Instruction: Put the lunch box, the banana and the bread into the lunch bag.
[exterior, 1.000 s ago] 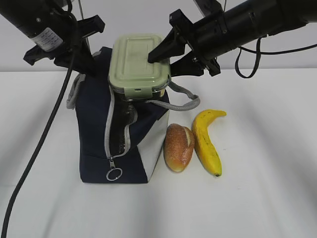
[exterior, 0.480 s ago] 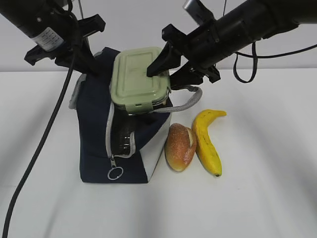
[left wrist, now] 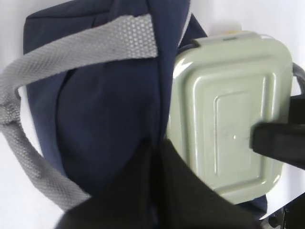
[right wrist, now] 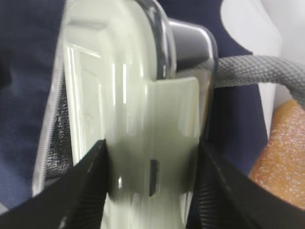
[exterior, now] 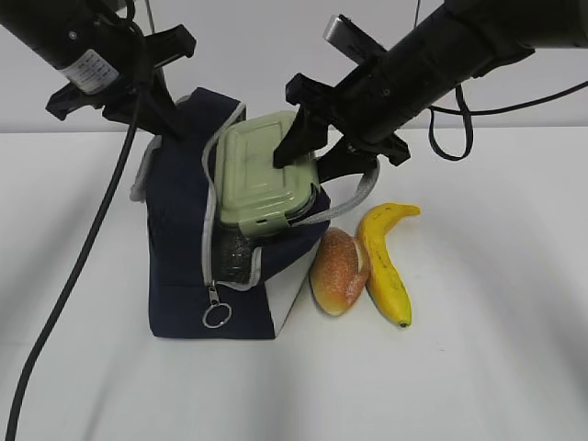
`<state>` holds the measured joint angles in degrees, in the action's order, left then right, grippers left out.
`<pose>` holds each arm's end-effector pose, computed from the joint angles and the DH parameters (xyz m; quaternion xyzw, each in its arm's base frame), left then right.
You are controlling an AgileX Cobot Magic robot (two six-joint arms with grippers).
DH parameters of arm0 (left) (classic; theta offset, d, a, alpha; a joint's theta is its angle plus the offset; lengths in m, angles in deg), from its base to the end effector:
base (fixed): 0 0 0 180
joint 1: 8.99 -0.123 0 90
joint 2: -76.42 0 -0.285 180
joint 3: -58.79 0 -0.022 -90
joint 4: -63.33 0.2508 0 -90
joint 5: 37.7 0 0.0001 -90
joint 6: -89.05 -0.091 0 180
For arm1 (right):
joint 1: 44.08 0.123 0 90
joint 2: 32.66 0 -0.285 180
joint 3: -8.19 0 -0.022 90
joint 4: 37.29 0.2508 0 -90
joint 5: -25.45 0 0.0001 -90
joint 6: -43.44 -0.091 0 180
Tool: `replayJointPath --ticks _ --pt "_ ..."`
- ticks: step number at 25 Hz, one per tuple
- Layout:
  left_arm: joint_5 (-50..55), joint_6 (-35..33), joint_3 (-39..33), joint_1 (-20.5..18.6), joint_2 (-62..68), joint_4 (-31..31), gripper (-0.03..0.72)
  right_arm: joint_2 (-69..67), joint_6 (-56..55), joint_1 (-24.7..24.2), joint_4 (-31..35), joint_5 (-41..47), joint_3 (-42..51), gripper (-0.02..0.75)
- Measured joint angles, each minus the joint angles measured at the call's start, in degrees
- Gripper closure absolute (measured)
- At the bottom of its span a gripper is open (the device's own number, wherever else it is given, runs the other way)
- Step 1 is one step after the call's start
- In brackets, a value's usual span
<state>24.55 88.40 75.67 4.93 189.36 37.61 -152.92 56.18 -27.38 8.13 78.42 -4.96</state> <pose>0.3771 -0.1295 0.3042 0.0572 0.9580 -0.2327 0.1576 0.3942 0.1723 0.2515 -0.0609 0.9234 0.3491 0.1476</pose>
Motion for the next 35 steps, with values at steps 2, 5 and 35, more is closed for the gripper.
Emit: replayJointPath --ticks 2,5,35 --pt "-0.12 0.0 0.0 0.0 0.0 -0.04 0.688 0.0 -1.09 0.04 -0.69 -0.21 0.0 0.349" --pt "-0.12 0.0 0.0 0.0 0.0 -0.04 0.688 -0.13 -1.88 0.49 -1.2 -0.78 -0.1 0.349" --pt "-0.17 -0.27 0.0 0.0 0.0 -1.27 0.688 -4.03 -8.82 3.4 4.0 1.43 -8.36 0.35"
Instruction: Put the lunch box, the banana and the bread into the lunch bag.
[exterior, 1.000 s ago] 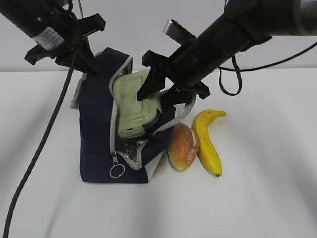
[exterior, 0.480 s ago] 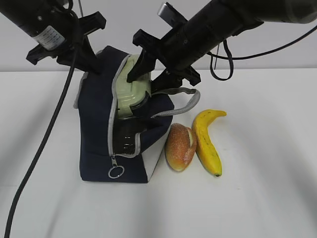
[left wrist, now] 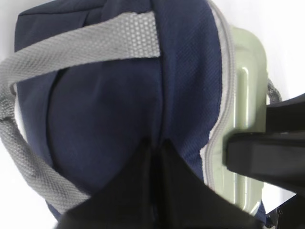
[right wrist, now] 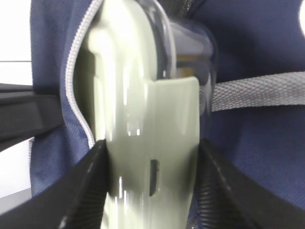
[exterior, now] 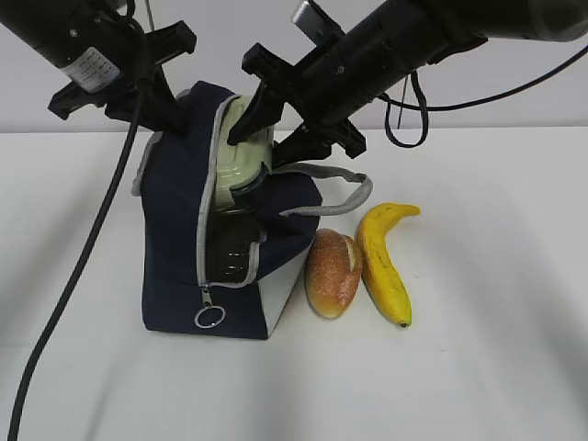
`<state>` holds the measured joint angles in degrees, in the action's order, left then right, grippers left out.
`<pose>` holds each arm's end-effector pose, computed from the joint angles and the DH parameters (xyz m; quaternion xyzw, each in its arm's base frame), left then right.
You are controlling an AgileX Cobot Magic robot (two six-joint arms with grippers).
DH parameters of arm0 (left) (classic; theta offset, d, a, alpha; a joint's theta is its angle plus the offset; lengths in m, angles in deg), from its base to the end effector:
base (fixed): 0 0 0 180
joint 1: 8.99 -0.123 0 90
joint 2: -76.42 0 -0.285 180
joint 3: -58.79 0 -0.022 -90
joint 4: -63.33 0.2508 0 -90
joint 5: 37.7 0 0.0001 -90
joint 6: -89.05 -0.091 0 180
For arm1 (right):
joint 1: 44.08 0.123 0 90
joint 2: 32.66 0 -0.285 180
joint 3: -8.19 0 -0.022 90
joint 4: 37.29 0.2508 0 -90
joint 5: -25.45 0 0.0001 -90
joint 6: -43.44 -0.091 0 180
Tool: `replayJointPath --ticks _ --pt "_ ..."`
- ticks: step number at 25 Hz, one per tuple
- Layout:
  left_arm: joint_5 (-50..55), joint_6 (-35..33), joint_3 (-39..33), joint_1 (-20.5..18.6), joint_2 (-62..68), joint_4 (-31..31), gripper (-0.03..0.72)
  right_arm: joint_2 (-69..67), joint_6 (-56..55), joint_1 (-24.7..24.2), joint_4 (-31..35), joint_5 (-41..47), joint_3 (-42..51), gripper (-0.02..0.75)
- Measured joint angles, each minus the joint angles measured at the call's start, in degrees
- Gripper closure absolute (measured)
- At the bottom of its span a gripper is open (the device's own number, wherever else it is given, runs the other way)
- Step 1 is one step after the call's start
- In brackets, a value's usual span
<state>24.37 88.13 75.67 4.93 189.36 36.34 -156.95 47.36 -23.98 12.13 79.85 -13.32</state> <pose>0.3771 -0.1311 0.3051 0.0557 0.9555 -0.2426 0.1580 0.4042 0.2078 0.2658 -0.0178 0.9066 0.4028 0.1243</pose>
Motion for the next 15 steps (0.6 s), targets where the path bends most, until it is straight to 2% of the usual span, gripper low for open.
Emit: replayJointPath --ticks 15 --pt "-0.18 -0.13 0.13 -0.16 0.0 0.86 0.688 -1.55 1.8 -0.1 4.28 0.0 0.0 0.35"
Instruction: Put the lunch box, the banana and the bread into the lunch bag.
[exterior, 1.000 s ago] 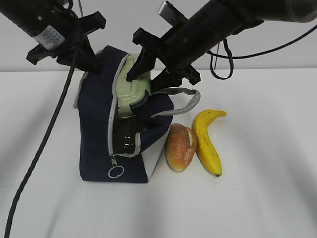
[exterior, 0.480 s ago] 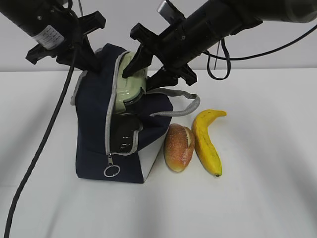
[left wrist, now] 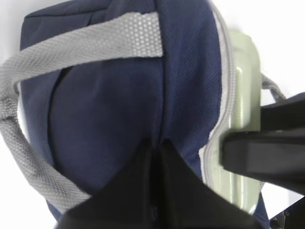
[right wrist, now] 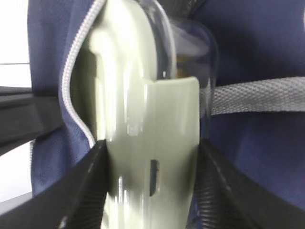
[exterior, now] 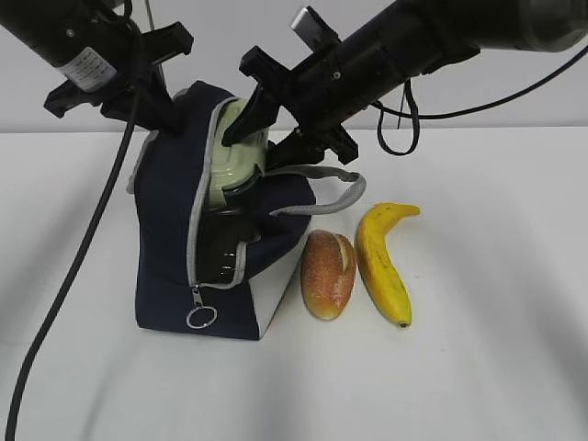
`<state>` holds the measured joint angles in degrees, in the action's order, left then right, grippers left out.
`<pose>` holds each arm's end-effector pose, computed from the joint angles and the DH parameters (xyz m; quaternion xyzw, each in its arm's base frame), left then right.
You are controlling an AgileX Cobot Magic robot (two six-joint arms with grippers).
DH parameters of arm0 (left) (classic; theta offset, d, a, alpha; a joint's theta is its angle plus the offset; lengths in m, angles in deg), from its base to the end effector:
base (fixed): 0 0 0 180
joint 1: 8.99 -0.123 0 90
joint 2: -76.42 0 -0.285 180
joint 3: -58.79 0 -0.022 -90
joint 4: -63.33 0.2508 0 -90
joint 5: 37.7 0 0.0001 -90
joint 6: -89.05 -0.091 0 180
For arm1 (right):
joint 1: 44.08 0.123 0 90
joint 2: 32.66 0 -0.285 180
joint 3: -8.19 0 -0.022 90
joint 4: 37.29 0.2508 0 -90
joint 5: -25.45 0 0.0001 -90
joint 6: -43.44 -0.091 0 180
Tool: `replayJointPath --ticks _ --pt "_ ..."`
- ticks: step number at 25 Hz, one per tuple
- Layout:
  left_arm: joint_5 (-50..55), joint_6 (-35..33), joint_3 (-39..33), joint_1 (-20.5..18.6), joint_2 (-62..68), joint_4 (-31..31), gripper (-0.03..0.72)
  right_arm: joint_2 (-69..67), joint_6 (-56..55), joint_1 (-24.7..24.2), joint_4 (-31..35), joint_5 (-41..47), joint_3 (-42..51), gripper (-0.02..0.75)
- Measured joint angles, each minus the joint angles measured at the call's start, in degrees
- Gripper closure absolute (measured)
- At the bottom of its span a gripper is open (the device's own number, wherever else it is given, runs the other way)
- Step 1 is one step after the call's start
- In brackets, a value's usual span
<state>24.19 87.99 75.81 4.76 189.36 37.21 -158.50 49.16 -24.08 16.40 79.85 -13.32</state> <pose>0.3781 -0.1289 0.3053 0.0576 0.9565 -0.2355 0.1624 0.4078 0.2119 0.2577 -0.0094 0.8973 0.4267 0.1125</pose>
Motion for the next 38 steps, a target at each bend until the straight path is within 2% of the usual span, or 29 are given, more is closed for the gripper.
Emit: replayJointPath --ticks 11,32,36,38 --pt "0.28 0.0 0.0 0.05 0.0 -0.32 0.688 -6.49 2.05 2.28 2.81 -1.31 -0.45 0.35" --pt "0.47 0.0 0.0 0.16 0.0 -1.12 0.688 -12.79 2.19 2.28 -1.43 -4.84 -0.82 0.348" --pt "0.7 0.0 0.0 0.16 0.0 -1.12 0.688 -12.79 2.31 2.4 -1.56 -4.47 -0.82 0.293" --pt "0.7 0.0 0.0 0.16 0.0 -1.17 0.688 -12.79 2.69 2.4 -1.56 -3.03 -1.28 0.223"
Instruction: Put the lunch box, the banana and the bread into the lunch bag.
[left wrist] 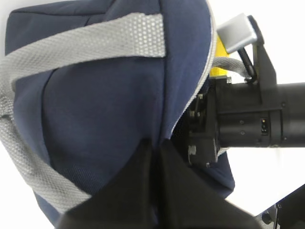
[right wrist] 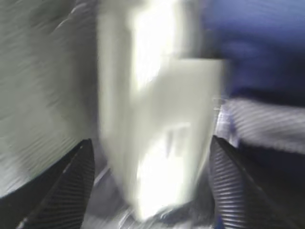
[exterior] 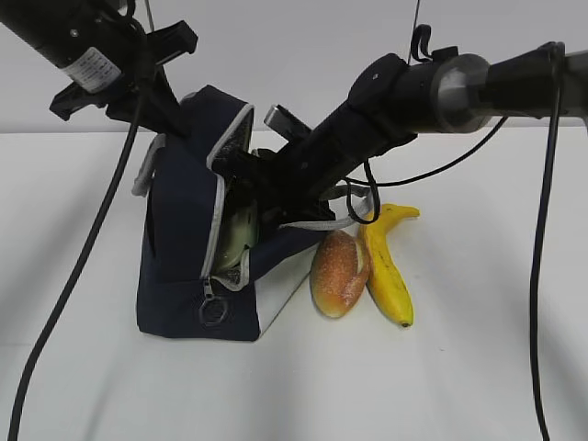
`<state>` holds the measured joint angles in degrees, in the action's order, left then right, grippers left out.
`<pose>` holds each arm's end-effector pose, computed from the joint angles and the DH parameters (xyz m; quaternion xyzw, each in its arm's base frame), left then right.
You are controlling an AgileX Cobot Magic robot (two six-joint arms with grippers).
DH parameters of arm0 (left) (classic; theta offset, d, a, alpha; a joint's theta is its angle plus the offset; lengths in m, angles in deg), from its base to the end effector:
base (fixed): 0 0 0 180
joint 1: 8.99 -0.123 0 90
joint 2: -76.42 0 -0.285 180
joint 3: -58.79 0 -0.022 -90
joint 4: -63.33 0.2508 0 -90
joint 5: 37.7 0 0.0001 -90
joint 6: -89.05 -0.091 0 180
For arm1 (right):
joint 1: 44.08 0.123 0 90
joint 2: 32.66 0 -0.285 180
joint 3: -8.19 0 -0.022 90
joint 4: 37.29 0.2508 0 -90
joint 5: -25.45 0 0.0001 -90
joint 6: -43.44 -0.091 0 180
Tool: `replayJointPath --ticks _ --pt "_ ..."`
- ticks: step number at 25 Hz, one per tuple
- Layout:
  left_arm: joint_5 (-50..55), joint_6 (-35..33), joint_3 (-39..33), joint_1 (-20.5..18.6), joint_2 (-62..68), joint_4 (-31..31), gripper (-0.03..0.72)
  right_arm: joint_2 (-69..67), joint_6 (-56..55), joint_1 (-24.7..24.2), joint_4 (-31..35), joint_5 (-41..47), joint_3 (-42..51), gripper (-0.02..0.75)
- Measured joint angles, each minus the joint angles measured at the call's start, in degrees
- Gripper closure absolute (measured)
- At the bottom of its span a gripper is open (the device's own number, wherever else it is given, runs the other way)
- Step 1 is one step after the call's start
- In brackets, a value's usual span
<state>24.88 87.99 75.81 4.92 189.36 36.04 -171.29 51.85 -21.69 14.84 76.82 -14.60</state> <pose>0.3765 -0.1314 0.3057 0.0573 0.9554 -0.2449 0.1548 0.4235 0.2352 0.1578 -0.0111 0.9229 0.3811 0.0541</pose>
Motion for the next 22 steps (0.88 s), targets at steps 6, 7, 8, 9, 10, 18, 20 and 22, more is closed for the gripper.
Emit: replayJointPath --ticks 6,7,8,9,10,18,20,22 --pt "0.0 0.0 0.0 0.0 0.0 -0.02 0.688 -0.28 1.35 -0.86 -1.72 6.31 -3.63 0.166" --pt "0.05 0.0 0.0 0.0 0.0 -0.02 0.688 -0.44 1.81 -1.08 -1.92 7.64 -4.93 0.165" --pt "0.05 0.0 0.0 0.0 0.0 -0.02 0.688 -0.48 2.2 -1.31 -2.34 9.06 -6.14 0.164" --pt "0.05 0.0 0.0 0.0 0.0 0.03 0.688 -0.57 2.19 -1.61 -2.8 10.35 -7.76 0.162" --pt "0.05 0.0 0.0 0.0 0.0 0.03 0.688 -0.57 2.19 -1.87 -3.39 11.66 -9.47 0.161" --pt "0.61 0.0 0.0 0.0 0.0 0.35 0.688 -0.57 -5.47 -2.51 -18.57 18.17 -20.94 0.159" --pt "0.72 0.0 0.0 0.0 0.0 0.49 0.688 -0.57 -6.85 -2.51 -22.5 18.4 -22.35 0.159" --pt "0.98 0.0 0.0 0.0 0.0 1.2 0.688 -0.17 -7.92 -2.57 -25.68 18.51 -22.71 0.158"
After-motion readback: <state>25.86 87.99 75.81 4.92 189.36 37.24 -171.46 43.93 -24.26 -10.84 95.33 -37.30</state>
